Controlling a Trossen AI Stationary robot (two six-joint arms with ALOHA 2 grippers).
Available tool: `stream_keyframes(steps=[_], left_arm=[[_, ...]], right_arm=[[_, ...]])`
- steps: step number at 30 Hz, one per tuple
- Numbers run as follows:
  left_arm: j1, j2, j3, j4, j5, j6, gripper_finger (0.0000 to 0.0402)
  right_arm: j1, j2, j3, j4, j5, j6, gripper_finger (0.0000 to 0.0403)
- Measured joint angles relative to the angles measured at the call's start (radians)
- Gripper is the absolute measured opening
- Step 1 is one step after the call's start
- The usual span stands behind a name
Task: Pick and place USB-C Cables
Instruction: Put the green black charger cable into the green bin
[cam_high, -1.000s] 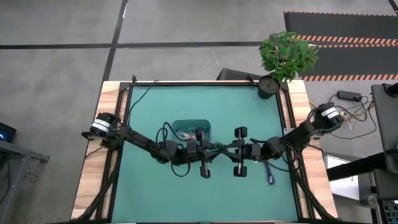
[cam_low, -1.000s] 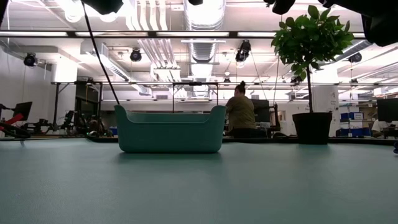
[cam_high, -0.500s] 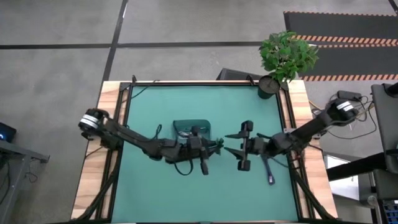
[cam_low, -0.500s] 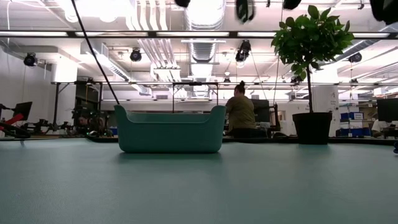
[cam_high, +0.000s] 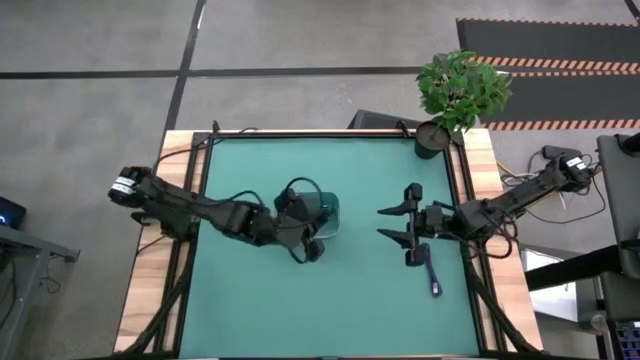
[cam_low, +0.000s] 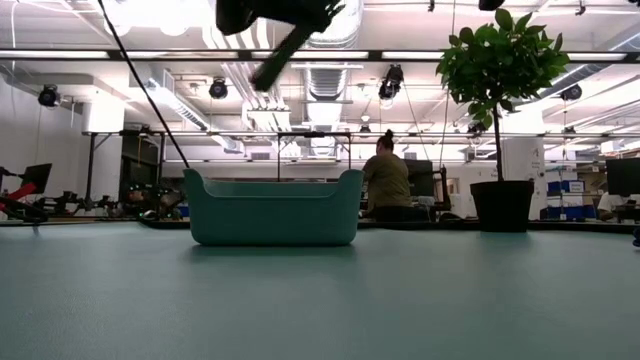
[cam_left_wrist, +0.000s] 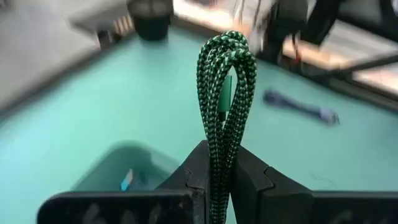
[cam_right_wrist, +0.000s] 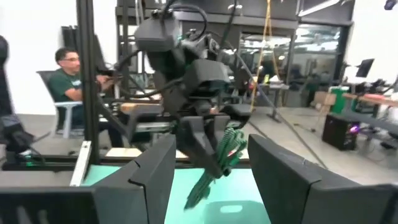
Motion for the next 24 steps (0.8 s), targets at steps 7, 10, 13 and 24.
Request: stream_keyframes(steps=[7, 10, 13, 24], left_arm=[[0.076, 0.045, 0.092, -0.260, 0.215, -0.083, 0.0017], [0.115, 0.080, 0.144, -0.356, 0.297, -0.081, 0.0017], [0.149, 0.133, 0.203, -0.488, 0.344, -0.043, 0.0017], [0.211, 0.346, 0.506, -0.888, 0.436, 0.241, 0.0017]], right_arm=[[0.000, -0.076, 0.000, -0.114, 0.001, 0.012, 0.0189], [0.000, -0.097, 0.000, -0.136, 0.002, 0.012, 0.0189], [-0.001, -0.100, 0.000, -0.150, 0.005, 0.010, 0.0189], [-0.002, -0.100, 0.000, -0.161, 0.012, -0.005, 0.0189]])
